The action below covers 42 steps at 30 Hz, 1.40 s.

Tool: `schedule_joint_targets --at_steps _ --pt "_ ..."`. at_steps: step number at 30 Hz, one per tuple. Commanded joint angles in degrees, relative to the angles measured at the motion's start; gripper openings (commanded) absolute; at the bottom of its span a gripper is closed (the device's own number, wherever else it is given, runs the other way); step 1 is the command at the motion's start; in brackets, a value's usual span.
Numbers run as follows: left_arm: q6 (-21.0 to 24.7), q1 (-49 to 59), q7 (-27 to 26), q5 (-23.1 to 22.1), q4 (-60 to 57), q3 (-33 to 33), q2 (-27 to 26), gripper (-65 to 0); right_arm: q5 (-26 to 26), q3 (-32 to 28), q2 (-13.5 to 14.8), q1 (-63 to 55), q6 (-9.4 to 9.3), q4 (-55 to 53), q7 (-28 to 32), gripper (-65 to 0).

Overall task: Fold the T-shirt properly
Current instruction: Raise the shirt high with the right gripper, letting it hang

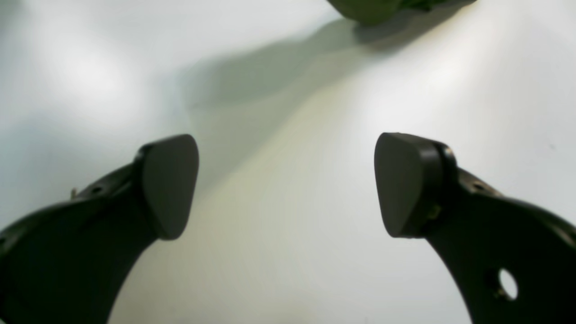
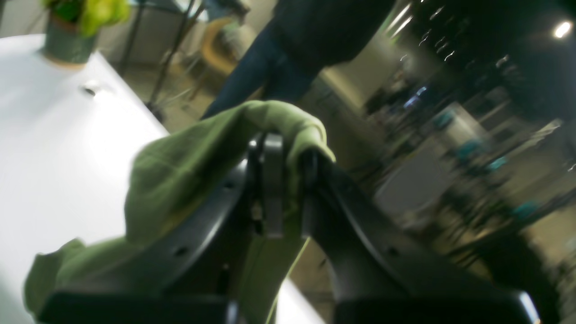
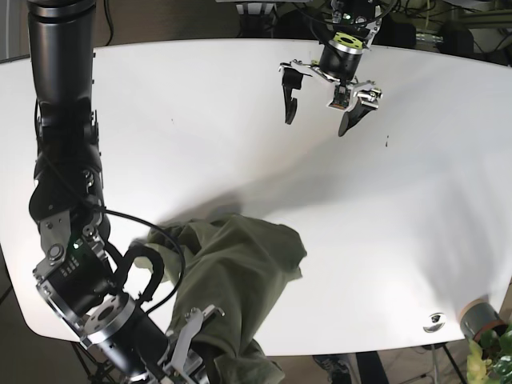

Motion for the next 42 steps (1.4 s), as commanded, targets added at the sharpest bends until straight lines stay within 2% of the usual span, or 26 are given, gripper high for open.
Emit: schedule_joint_targets --at_steps 1,5,8,10,19,28,33,42 --pt "0.29 0.1 -1.69 -0.13 1.27 0.06 0.24 -6.4 -0.37 0.4 0.13 5.17 -0.7 -0.69 1.92 -62.5" --pt "0.29 -1.39 -1.69 -0.13 1.27 1.46 0.24 -6.4 -0.2 0.14 0.13 12.2 -0.35 -3.15 1.92 -62.3" --pt "0.29 -3.15 -1.69 -0.13 1.19 2.08 0.15 -6.4 -0.46 0.14 0.13 17.21 1.94 -5.52 1.04 -62.3" --pt "0.29 -4.38 -1.69 -0.13 1.01 2.87 0.15 -6.4 -0.46 0.14 0.04 20.15 2.73 -7.02 -0.45 -62.3" --pt "0.29 -9.3 -1.69 -0.05 0.75 5.33 -0.03 -6.4 -0.46 0.14 -0.04 20.15 2.9 -11.5 -1.68 -62.3" --pt "0.29 -12.91 -1.69 -0.05 -4.53 5.68 -0.11 -6.4 -0.46 -0.04 -0.22 20.15 2.9 -12.82 -1.68 -62.3" --pt "0.2 -15.28 -1.69 -0.05 -6.9 5.77 0.06 -6.4 -0.55 -2.23 -0.04 20.15 2.9 -12.82 -1.68 -62.3" --pt "0.2 -23.98 -1.69 -0.13 -15.17 10.43 0.32 -5.8 -0.64 -2.23 0.04 20.15 2.9 -12.82 -1.5 -62.3"
